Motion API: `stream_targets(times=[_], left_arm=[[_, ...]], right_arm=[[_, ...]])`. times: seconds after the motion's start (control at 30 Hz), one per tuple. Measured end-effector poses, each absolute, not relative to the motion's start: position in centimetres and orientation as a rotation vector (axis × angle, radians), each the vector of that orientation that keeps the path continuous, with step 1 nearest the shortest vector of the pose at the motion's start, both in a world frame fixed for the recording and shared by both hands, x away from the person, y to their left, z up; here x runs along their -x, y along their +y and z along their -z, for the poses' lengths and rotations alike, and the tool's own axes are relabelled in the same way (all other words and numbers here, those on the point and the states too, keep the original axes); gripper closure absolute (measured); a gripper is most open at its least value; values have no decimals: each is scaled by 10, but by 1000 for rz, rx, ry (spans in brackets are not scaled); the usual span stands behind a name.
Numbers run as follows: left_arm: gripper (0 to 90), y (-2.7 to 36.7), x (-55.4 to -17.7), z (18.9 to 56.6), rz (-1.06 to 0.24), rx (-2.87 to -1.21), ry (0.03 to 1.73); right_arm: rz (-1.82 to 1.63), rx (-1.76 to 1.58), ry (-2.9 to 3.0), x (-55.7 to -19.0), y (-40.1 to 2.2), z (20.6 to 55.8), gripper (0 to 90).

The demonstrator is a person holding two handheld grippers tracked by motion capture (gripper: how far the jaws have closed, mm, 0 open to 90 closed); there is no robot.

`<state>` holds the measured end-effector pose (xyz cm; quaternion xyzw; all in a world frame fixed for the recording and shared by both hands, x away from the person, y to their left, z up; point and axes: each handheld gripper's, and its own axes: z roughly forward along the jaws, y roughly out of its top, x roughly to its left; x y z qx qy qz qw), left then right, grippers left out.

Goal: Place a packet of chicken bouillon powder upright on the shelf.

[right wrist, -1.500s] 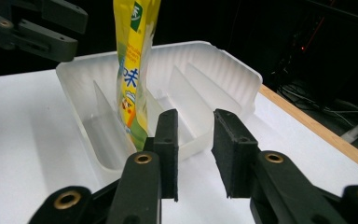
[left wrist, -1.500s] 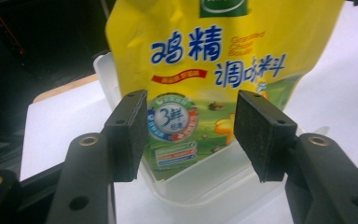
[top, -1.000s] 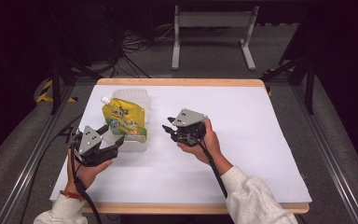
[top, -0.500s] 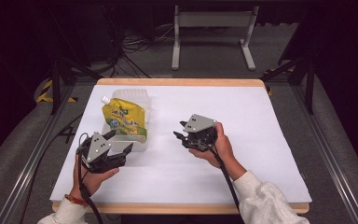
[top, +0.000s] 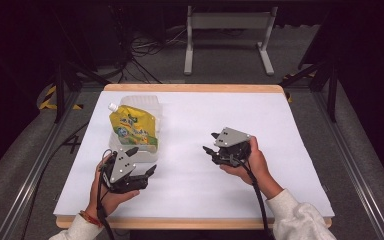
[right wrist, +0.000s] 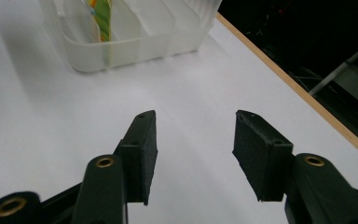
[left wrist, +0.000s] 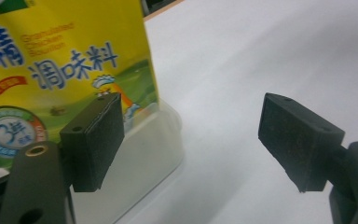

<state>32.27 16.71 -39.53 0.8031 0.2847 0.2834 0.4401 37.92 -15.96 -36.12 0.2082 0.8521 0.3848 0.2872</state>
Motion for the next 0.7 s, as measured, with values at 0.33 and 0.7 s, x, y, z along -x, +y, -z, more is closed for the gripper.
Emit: stream_targets(times=[0.33, 0.7], left_arm=[[209, 151, -318, 405, -643, -2051, 645], [196, 138, -317, 416, -603, -2117, 613]], right_arm=[[-1001, -577, 2280, -373, -182, 366, 451], [-958, -584, 2287, -366, -204, 371, 397]])
